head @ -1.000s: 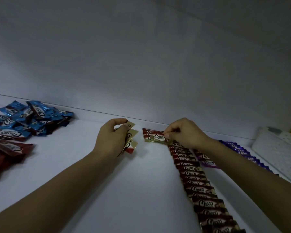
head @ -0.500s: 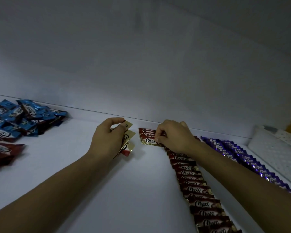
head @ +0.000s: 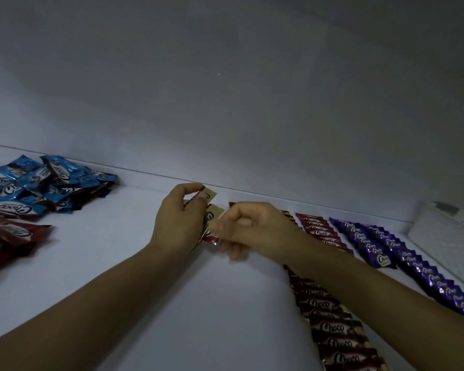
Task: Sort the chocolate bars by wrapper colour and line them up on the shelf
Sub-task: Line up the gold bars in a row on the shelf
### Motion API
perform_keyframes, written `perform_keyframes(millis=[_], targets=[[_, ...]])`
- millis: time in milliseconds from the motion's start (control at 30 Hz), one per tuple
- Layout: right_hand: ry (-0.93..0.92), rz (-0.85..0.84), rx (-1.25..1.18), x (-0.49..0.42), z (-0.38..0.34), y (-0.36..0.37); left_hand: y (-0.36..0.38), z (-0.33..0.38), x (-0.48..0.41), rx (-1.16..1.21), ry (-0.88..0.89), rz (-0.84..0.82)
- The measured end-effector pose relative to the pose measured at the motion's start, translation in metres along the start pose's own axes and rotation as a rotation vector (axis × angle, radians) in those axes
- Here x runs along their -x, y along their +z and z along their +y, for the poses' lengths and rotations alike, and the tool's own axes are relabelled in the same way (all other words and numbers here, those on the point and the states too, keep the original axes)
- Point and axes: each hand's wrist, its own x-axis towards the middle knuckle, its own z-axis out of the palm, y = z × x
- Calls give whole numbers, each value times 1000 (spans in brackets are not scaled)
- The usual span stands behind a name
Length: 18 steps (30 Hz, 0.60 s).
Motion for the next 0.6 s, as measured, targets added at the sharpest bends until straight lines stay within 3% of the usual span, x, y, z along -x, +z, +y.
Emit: perform_keyframes(millis=[167, 367, 600], targets=[[-10, 117, -104, -1, 4, 5, -1, 2, 5, -84, 55, -83], [11, 235, -120, 0, 12, -9, -2, 6, 14, -14, 16, -446], [58, 206, -24, 1, 12, -16, -2, 6, 13, -55, 40, -396]])
